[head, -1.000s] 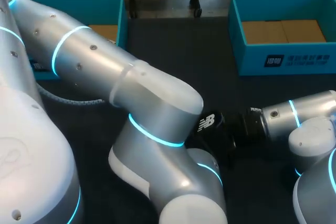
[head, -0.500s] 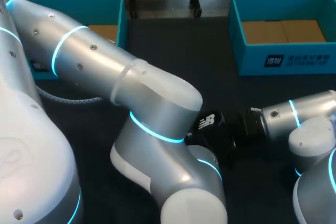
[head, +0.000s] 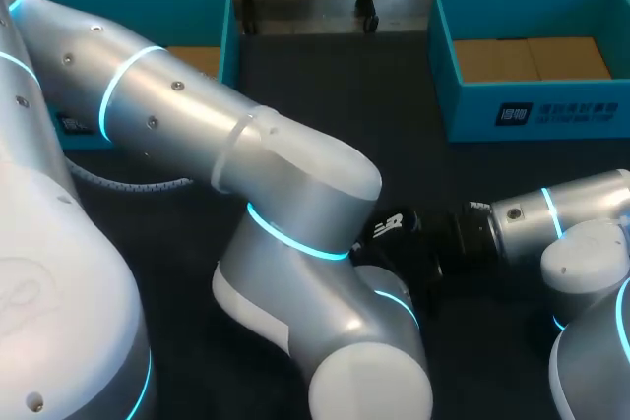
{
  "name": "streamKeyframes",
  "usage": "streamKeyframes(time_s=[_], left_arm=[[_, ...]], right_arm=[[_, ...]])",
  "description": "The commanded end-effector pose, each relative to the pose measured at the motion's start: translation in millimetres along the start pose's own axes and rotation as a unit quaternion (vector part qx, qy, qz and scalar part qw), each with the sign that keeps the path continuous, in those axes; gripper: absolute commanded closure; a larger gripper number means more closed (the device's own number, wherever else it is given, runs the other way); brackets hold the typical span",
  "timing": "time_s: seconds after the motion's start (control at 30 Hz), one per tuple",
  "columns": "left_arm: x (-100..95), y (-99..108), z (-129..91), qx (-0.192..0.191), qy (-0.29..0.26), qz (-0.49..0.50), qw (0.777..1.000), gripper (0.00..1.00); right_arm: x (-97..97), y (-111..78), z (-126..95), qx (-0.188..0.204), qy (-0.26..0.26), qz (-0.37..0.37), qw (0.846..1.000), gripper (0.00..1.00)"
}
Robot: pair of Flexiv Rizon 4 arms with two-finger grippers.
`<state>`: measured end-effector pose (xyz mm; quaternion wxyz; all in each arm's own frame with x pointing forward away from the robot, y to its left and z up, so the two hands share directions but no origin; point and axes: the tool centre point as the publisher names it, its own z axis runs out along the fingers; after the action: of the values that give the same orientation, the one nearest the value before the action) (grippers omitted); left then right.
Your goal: Take the shoe out of the shoebox, open the shoe tongue, remove and reinsert the insole, then place the shoe into the shoebox
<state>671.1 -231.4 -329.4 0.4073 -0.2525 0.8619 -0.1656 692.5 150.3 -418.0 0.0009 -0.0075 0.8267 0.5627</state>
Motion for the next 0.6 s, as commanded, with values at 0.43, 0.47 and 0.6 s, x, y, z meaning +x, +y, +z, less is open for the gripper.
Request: streamKeyframes(time_s=[0.43,0.47,0.6], left_arm=[[0.5,-3.0,8.3,-0.007,-0.001,0.002,1.0,0.25],[0.5,-3.1,8.3,-0.007,-0.001,0.003,1.0,0.25],[0.5,-3.6,9.2,-0.007,0.001,0.004,1.0,0.25]], right_arm=[[3.7,-3.8,3.4,0.002,-0.001,0.0,1.0,1.0],[3.7,-3.8,3.4,0.002,-0.001,0.0,1.0,1.0],[3.7,-3.8,3.4,0.002,-0.001,0.0,1.0,1.0]])
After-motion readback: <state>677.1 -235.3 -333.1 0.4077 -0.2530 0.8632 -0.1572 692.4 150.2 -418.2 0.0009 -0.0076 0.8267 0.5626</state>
